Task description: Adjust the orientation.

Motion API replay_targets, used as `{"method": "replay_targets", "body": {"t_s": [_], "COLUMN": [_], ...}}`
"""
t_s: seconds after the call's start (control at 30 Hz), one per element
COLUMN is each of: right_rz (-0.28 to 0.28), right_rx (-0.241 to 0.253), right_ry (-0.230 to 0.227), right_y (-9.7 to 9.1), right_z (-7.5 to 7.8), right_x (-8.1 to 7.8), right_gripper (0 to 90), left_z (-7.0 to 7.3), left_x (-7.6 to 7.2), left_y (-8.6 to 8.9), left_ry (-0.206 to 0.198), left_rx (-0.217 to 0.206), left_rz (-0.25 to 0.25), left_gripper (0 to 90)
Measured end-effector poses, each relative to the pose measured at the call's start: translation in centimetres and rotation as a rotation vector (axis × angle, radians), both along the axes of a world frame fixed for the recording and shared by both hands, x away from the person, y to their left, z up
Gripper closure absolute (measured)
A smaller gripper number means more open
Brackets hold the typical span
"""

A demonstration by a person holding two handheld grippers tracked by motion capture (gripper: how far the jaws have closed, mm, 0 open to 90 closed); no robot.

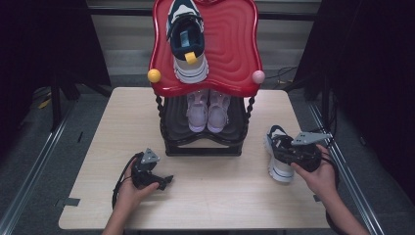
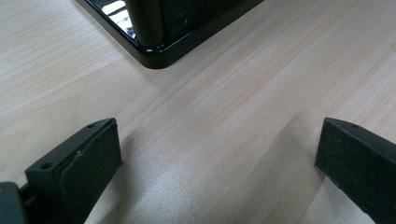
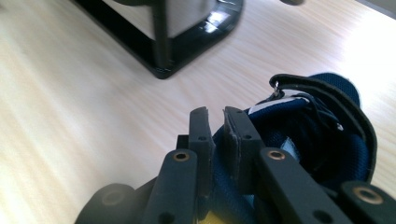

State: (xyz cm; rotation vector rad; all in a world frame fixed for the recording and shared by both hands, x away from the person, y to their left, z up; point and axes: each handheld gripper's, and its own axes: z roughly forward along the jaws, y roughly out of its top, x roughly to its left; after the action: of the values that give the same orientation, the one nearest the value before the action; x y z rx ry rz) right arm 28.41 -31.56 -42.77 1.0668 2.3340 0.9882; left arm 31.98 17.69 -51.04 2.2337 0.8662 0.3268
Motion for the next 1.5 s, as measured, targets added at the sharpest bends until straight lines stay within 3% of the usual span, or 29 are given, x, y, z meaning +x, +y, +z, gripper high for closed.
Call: {"method": "replay_targets", "body": {"t_s": [0.23,0.33,0.47,0.6,0.67,0.73,0.9,0.97,1.2,1.5], "right_rz": [0.038,0.045,0.055,0.054,0.056,0.066,0.111,0.125,0.109,0.083], "right_rx": [0.062,0.119,0.117,0.083,0.038,0.042,0.058,0.031,0.084,0.166], "right_ry": [0.013,0.033,0.030,0.002,-0.016,-0.015,0.029,0.042,0.070,0.072], "right_y": [2.5,2.9,2.9,2.3,1.9,1.4,1.7,2.4,3.5,5.6], "right_z": [-0.4,-0.6,-0.4,0.3,0.7,0.9,0.8,0.6,0.5,0.2], "right_x": [-1.6,-1.6,-1.4,-1.7,-2.0,-2.3,-2.8,-2.9,-2.6,-1.2], "right_gripper": [81.1,77.4,57.7,48.1,49.4,51.5,73.5,77.5,78.8,76.3], "left_z": [0.0,0.0,0.0,0.0,0.0,0.0,0.0,0.0,0.0,0.0], "left_x": [0.0,0.0,0.0,0.0,0.0,0.0,0.0,0.0,0.0,0.0], "left_y": [0.0,0.0,0.0,0.0,0.0,0.0,0.0,0.0,0.0,0.0], "left_ry": [0.000,0.000,0.000,0.000,0.000,0.000,-0.001,-0.001,0.000,0.000], "left_rx": [0.000,0.000,0.001,0.000,0.000,0.000,-0.001,0.001,0.000,0.000], "left_rz": [0.000,0.000,-0.001,-0.001,0.000,0.000,0.000,0.001,0.001,0.001], "left_gripper": [0.0,0.0,0.0,0.0,0.0,0.0,0.0,0.0,0.0,0.0]}}
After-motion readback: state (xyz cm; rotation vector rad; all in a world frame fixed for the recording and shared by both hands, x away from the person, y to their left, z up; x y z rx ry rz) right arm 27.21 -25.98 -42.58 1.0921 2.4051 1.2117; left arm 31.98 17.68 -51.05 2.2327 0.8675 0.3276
